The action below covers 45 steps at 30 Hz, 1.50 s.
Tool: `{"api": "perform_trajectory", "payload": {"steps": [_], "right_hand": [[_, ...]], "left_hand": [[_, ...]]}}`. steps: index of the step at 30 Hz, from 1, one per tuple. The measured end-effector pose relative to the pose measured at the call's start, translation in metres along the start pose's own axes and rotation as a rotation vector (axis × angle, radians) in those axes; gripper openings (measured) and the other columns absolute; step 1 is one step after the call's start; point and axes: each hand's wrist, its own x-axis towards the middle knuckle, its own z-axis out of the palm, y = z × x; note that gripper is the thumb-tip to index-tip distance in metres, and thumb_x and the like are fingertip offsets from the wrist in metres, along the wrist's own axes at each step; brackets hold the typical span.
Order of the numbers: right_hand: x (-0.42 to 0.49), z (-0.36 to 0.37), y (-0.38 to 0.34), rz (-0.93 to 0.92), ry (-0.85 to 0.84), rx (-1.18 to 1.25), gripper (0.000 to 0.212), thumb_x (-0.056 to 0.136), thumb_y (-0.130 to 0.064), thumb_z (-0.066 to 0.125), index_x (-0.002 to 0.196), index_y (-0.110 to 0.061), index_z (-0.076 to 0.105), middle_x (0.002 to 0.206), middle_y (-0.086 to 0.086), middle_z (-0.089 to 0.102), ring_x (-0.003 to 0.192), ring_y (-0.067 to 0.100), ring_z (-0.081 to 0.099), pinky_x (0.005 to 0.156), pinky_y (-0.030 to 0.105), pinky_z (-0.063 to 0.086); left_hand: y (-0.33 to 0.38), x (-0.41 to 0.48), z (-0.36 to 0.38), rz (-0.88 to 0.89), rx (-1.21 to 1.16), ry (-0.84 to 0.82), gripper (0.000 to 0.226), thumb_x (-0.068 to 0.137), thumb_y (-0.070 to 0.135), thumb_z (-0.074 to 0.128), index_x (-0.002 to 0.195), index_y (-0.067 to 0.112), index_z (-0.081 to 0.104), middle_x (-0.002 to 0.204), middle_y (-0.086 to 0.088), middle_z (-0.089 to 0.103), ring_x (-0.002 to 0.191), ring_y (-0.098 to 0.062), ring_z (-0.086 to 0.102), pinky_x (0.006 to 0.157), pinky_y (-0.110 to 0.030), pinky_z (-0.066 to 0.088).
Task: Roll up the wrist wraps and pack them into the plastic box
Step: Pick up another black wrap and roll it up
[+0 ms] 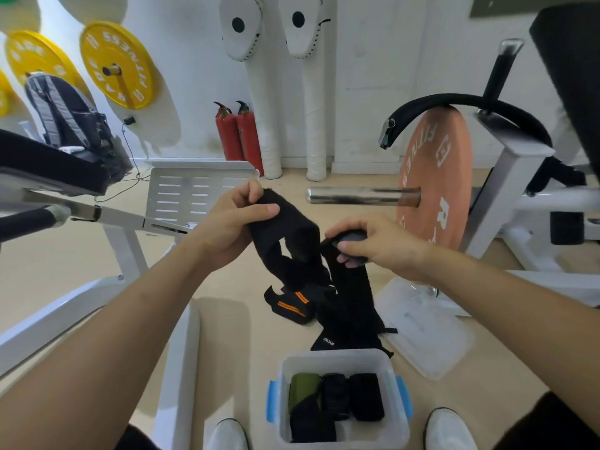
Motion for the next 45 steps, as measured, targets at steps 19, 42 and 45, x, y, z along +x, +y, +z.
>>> {"api": "perform_trajectory", "payload": {"steps": [19, 42, 45], "right_hand": [[0.023, -0.004, 0.0, -0.056, 0.36, 0.051, 0.009, 0.092, 0.0, 0.069, 0.091, -0.009, 0.071, 0.071, 0.009, 0.068, 0.052, 0.017, 0.069, 0.053, 0.026, 0.059], [0.01, 0.046, 0.008, -0.282, 0.288, -0.086, 0.082, 0.071, -0.019, 0.091, 0.143, -0.026, 0.05, 0.135, -0.006, 0.055, 0.126, 0.003, 0.051, 0.108, 0.022, 0.044], [0.012, 0.052, 0.006, -0.307, 0.354, -0.055, 0.077, 0.073, -0.014, 0.088, 0.139, -0.026, 0.052, 0.133, -0.003, 0.055, 0.125, 0.005, 0.052, 0.109, 0.03, 0.046]], "left_hand": [[-0.012, -0.018, -0.014, -0.408, 0.48, -0.345, 0.083, 0.056, 0.039, 0.097, 0.129, 0.013, 0.066, 0.12, -0.011, 0.075, 0.114, -0.029, 0.071, 0.094, -0.036, 0.056], [-0.026, -0.02, 0.012, -0.252, 0.05, 0.094, 0.041, 0.103, 0.0, 0.05, 0.141, 0.016, 0.057, 0.131, -0.011, 0.07, 0.113, -0.027, 0.07, 0.091, -0.04, 0.061], [-0.027, -0.022, 0.014, -0.211, 0.078, 0.072, 0.042, 0.102, -0.002, 0.052, 0.139, 0.016, 0.058, 0.123, -0.008, 0.073, 0.108, -0.023, 0.071, 0.085, -0.035, 0.061]]}}
